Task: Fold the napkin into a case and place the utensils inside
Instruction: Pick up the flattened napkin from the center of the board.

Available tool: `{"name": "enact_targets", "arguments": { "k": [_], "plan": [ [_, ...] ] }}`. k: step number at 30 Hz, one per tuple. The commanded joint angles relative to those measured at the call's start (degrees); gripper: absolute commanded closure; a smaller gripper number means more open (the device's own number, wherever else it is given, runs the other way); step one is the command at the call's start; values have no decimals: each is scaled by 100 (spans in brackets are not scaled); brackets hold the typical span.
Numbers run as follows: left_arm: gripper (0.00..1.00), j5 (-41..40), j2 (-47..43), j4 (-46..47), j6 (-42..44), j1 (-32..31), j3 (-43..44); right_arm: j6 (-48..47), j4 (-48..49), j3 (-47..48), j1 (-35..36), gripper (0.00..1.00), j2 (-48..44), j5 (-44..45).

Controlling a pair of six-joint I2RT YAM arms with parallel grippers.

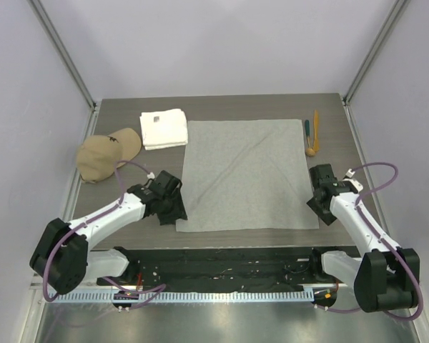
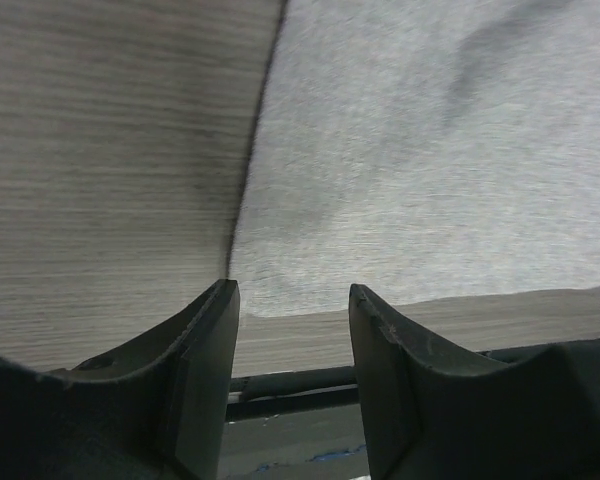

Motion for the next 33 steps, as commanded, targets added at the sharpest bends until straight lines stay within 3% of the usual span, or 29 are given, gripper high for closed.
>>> {"name": "enact_targets", "arguments": {
  "k": [1, 15, 23, 25, 28, 29, 31, 33],
  "plan": [
    [48, -194, -154, -27, -431, 11, -292, 393, -434, -144, -115, 46, -293, 197],
    [48, -80, 109, 44, -607, -68, -608, 86, 294, -214, -291, 52, 259, -207],
    [49, 8, 109, 105, -607, -94, -731, -985, 883, 93, -291, 51, 366, -549],
    [49, 7, 21, 149, -545, -94, -802, -1947, 1471, 207, -291, 51, 374, -942],
    [49, -63, -277, 263, -475, -94, -854, -2269, 2376, 409, -282, 52, 567, -1181],
    [49, -63, -374, 299, -457, -94, -872, -2323, 2666, 445, -282, 54, 855, -1539],
    [47, -72, -559, 308, -396, -94, -855, -2419, 3160, 794, -291, 68, 1251, -1700],
    [45, -124, -594, 281, -361, -94, -785, -2551, 3196, 1295, -282, 90, 1963, -1920]
  ]
}}
